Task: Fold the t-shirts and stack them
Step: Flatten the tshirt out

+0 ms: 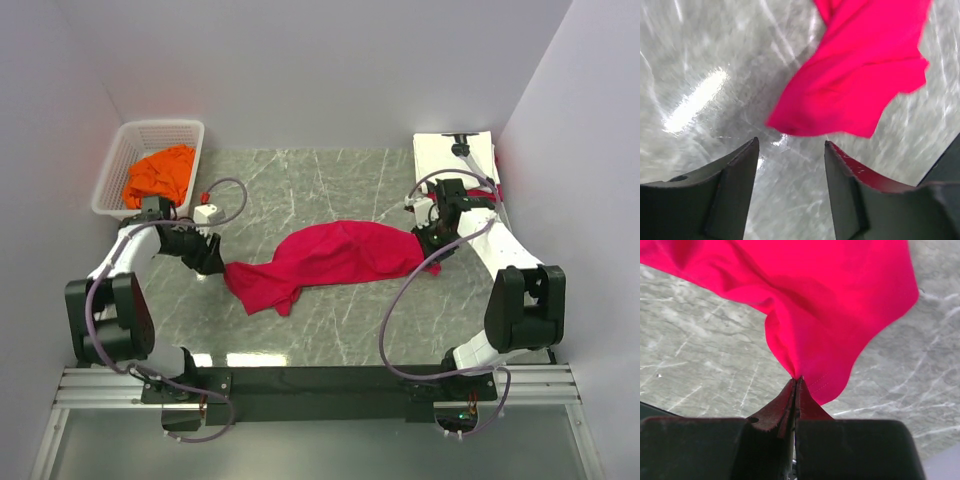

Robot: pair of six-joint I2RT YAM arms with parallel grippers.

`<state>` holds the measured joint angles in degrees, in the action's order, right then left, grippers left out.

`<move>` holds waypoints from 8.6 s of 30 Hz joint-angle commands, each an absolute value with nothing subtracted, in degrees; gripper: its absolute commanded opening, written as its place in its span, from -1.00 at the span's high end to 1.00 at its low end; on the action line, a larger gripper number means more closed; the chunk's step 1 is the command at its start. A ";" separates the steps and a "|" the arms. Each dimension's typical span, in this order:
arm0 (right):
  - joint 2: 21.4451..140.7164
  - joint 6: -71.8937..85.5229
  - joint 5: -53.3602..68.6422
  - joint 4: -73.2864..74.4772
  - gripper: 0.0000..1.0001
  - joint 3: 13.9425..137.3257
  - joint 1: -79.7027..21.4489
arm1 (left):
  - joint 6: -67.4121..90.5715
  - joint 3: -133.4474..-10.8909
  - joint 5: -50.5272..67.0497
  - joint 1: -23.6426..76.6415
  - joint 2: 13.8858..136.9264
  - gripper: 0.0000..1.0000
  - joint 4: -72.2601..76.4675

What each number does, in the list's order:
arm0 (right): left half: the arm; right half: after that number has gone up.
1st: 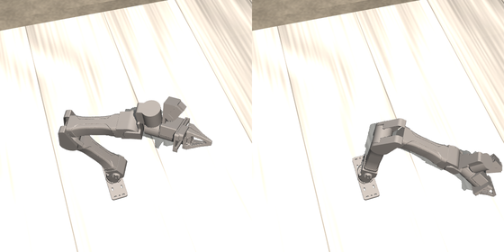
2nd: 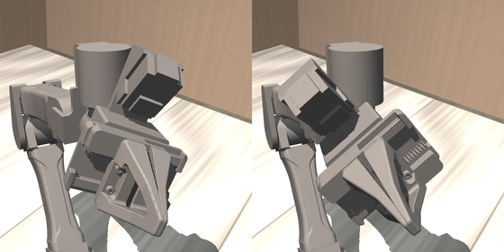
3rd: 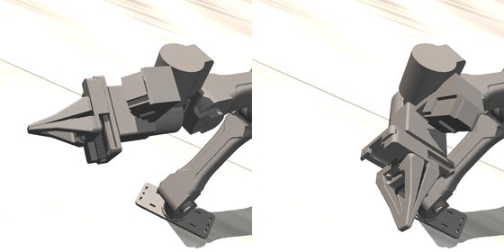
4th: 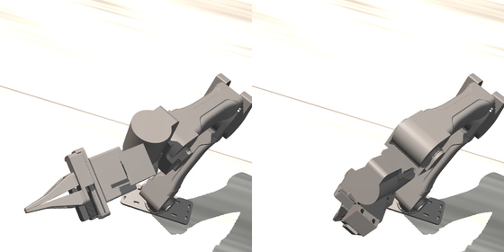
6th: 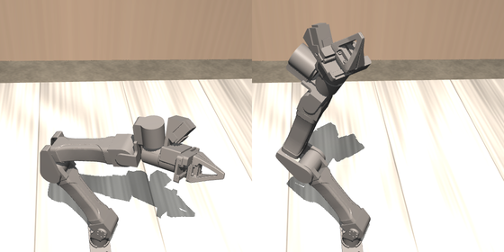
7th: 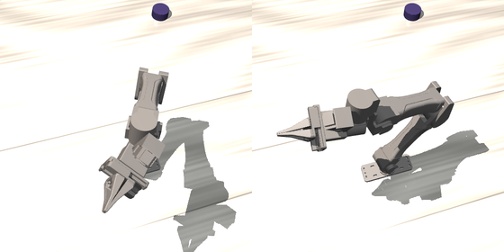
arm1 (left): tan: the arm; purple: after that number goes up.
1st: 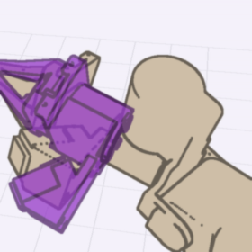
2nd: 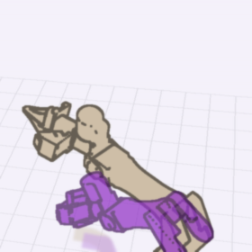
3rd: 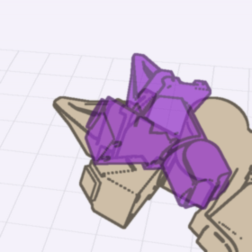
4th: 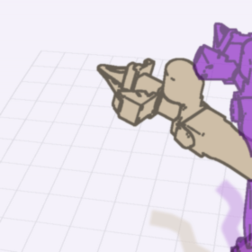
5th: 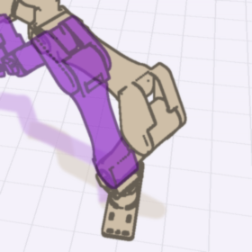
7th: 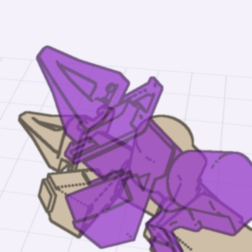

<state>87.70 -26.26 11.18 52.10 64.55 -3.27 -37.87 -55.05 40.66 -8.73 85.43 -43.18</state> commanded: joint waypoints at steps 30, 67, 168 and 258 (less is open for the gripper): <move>87.89 -26.19 10.55 52.29 1.00 65.83 -3.69 | -35.95 -30.23 7.64 33.58 70.50 0.45 -17.56; 60.92 -31.73 2.46 53.61 1.00 88.85 -2.99 | -16.35 -87.10 21.63 0.09 54.95 0.99 -30.15; 102.83 -21.62 6.77 42.54 0.37 79.89 -4.75 | 16.17 -100.10 18.28 5.01 128.67 0.19 -17.49; 101.69 -19.16 19.69 52.82 0.25 85.96 -17.40 | -75.92 -51.08 41.23 -2.74 73.40 -0.09 -60.30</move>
<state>100.62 -19.55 18.33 51.90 87.83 -18.87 -57.69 -57.52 43.42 -4.40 72.97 -52.71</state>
